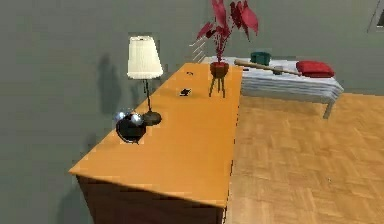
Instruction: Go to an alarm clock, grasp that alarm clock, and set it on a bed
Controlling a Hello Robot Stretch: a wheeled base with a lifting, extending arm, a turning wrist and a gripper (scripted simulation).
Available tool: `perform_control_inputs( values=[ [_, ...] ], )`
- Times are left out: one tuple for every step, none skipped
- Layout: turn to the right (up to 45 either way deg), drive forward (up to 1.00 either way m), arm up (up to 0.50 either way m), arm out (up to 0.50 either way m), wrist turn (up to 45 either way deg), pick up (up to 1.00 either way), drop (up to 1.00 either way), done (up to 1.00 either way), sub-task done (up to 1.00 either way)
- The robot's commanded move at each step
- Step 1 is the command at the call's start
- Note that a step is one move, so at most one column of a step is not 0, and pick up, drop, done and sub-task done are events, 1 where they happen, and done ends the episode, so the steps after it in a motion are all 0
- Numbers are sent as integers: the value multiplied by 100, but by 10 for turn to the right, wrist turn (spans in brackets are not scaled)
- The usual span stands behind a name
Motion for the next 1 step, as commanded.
perform_control_inputs(
  values=[
    [0, 20, 0, 0, 0, 0, 0, 0, 0]
  ],
)
